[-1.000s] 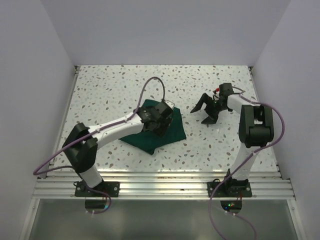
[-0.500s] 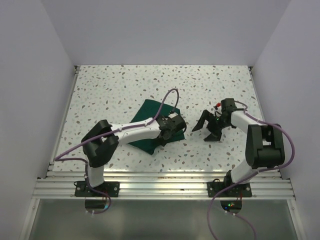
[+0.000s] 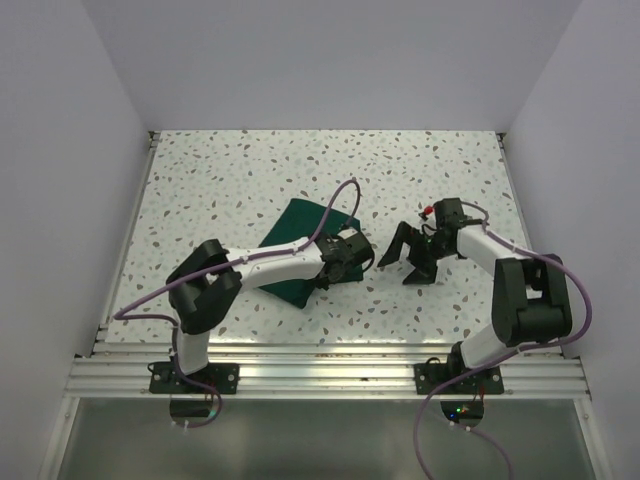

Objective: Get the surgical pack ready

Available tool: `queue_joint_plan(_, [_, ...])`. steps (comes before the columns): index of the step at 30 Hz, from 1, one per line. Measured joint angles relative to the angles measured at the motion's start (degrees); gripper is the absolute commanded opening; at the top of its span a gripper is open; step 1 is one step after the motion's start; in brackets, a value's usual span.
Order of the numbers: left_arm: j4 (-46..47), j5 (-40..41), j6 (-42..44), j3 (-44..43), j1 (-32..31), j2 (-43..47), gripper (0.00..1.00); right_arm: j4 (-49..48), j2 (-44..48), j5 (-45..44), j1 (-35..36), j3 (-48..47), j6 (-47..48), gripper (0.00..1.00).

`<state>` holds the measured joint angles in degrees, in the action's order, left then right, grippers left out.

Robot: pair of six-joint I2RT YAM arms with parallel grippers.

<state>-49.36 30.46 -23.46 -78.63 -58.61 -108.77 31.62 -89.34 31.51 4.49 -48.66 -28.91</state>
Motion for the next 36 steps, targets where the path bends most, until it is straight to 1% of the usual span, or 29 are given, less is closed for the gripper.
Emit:
queue_joint_plan(4, [0.02,-0.02,0.28,0.0,0.0,-0.22,0.1,-1.81,0.17,1.42,2.86,0.39,-1.36,0.99])
queue_joint_plan(5, [0.02,-0.02,0.31,0.0,0.0,-0.22,0.06,-2.49,0.17,1.7,3.58,0.52,-2.03,0.99])
queue_joint_plan(8, [0.02,-0.09,0.55,0.0,0.02,-0.22,0.0,-4.79,0.07,2.69,5.6,0.63,-4.26,0.99])
queue_joint_plan(13, [0.02,-0.2,1.14,-0.02,0.02,-0.22,0.0,-10.67,-2.49,5.07,8.44,0.24,-9.18,0.99])
queue_joint_plan(20, [-1.01,-0.46,2.14,-1.53,0.22,-0.22,0.0,-14.86,-6.88,5.99,9.09,-2.99,-13.27,0.98])
queue_joint_plan(24, [-1.99,-1.73,2.71,-4.57,0.96,-0.22,0.0,-18.51,-8.26,6.78,10.45,-3.1,-16.63,0.85])
queue_joint_plan(25, [-2.21,-1.99,2.97,-5.01,1.09,-0.22,0.0,-19.32,-8.48,6.84,10.67,-3.1,-17.46,0.81])
queue_joint_plan(27, [-2.25,-2.67,3.17,-6.75,1.7,-0.2,0.0,-21.66,-9.01,7.04,11.26,-3.06,-19.32,0.69])
queue_joint_plan(29, [-2.38,-3.37,3.32,-7.65,2.19,-0.2,0.0,-23.71,-9.53,7.06,11.72,-3.06,-20.98,0.64])
queue_joint_plan(30, [-2.6,-3.63,3.43,-8.02,2.38,-0.2,0.0,-24.76,-9.88,7.08,12.0,-3.06,-21.51,0.55])
queue_joint_plan(31, [-2.78,-3.89,3.58,-8.33,2.49,-0.2,0.0,-25.94,-10.51,7.17,12.35,-3.06,-22.14,0.51])
queue_joint_plan(36, [-3.15,-4.74,4.24,-9.07,2.78,-0.09,0.0,-28.96,-14.16,7.19,14.1,-3.82,-24.39,0.36])
